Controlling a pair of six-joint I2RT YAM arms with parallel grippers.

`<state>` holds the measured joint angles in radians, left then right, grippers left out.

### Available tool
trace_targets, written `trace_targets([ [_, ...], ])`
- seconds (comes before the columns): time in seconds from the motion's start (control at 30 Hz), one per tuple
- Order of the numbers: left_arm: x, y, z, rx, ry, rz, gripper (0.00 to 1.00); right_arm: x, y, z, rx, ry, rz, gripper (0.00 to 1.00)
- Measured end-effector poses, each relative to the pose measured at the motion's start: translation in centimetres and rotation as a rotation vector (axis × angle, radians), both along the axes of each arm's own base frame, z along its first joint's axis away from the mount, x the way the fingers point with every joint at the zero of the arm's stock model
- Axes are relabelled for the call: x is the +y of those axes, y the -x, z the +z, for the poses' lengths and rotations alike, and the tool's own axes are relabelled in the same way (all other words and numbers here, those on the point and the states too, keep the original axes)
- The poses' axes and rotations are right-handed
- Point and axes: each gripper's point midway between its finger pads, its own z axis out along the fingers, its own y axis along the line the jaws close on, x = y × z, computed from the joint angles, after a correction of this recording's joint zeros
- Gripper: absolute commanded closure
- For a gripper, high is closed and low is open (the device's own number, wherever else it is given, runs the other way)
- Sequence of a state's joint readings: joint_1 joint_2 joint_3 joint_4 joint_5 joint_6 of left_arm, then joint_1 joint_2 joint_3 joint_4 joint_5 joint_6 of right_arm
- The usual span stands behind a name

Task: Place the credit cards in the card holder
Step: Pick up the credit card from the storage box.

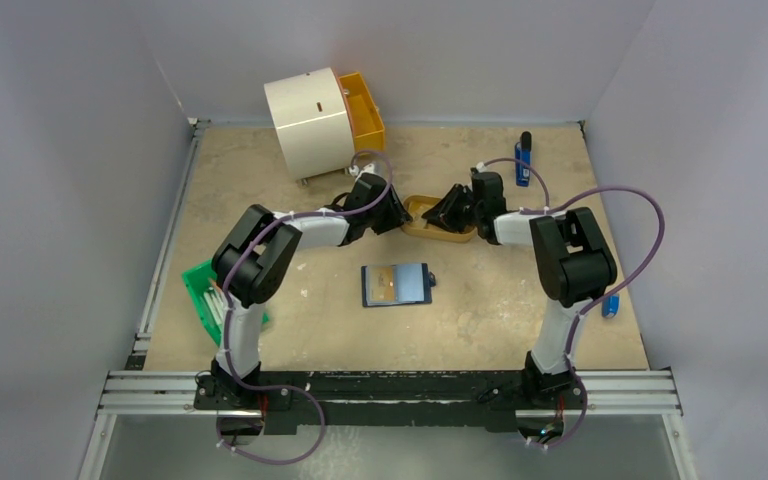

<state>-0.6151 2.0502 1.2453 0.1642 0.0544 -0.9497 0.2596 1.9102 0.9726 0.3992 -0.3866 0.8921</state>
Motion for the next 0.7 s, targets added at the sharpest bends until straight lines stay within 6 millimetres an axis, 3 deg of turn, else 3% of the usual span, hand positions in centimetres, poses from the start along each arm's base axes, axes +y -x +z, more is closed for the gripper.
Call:
trace_targets([
  [0.4, 0.5, -0.3, 0.1, -0.010, -0.012, 0.021, 0.58, 0.5, -0.6, 1.3, -0.012, -0.099, -0.026, 0.69],
  [0.7, 0.4, 0.2, 0.5, -0.008, -0.007, 0.010, 0.55, 2.3, -1.1, 3.5, -0.055, -0.205, 0.026, 0.68],
])
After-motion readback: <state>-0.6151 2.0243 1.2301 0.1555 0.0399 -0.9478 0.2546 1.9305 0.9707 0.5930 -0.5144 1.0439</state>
